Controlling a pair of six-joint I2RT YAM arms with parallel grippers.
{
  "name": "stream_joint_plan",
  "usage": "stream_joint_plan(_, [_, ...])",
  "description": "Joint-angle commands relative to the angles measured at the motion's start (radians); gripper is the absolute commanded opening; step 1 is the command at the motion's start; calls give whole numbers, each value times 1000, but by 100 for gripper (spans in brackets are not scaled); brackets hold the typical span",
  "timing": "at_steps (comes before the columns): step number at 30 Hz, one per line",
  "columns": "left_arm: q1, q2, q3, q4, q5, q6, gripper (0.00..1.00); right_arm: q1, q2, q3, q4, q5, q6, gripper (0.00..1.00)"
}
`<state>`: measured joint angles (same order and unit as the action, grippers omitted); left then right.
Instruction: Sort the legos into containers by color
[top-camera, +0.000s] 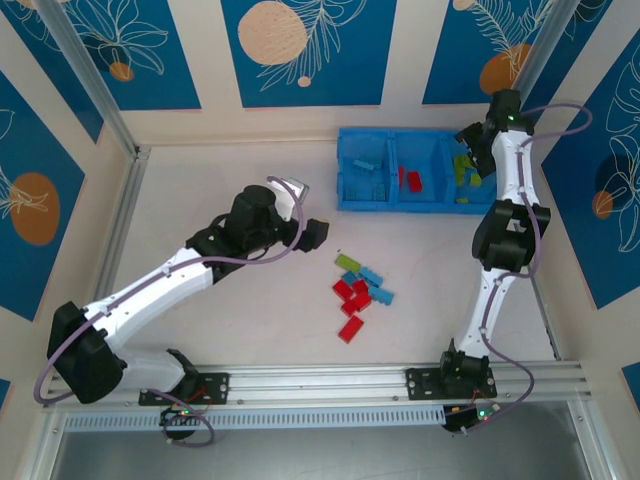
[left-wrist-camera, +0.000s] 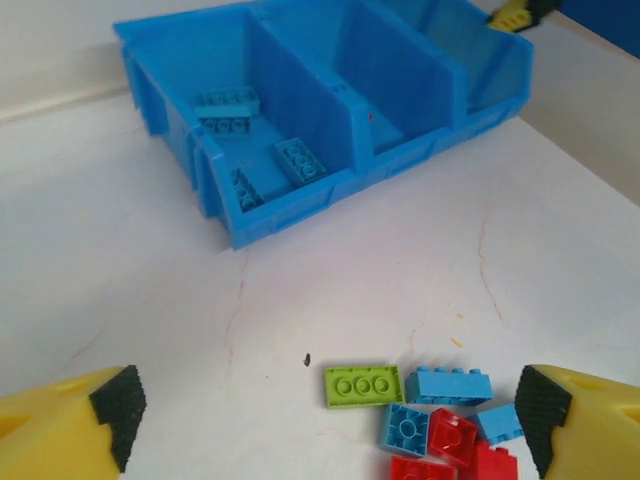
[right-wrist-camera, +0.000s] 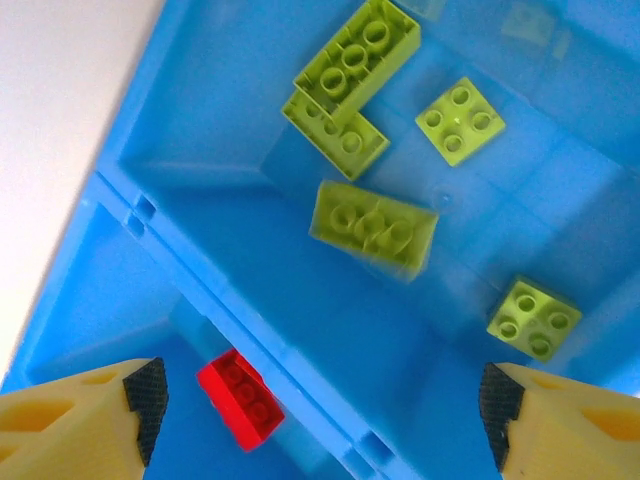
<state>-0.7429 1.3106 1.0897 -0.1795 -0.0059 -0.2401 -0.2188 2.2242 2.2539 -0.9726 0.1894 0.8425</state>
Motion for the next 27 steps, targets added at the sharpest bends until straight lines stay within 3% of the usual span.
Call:
stream_joint_plan(1, [-9,34,34,-48,-58,-136,100,12,-120,-75,-20,-52,-35,84])
stream_joint_plan(4, [-6,71,64,-88,-94,-295,100,29,-240,-224,25,-140,-37,84])
stream_joint_plan(7, [10,142,141,-218,-131,-596,99,75,-377,-375,55,-146,-62,84])
stream_joint_plan(10, [34,255,225,-346,-43,-853,96,123,-507,-523,82,-119,-75,84])
stream_joint_plan(14, [30,403,295,-318,123,-987,97,173,-660,-689,93,-82,-63,84])
stream_joint_plan(16, [27,468,351,-369,152,-1029,96,190,-724,-750,84,-70,-50,84])
stream_joint_plan(22, [-9,655,625,-548,214,-914,93,269,-898,-928,72,-39,-119,85])
stream_joint_plan(25, [-31,810,868,-697,283,-699,92,276,-968,-1014,63,-35,-125,85])
stream_joint_plan(27, [-57,893,1030,-866,224,-552,91,273,-1000,-1053,53,-33,-122,85])
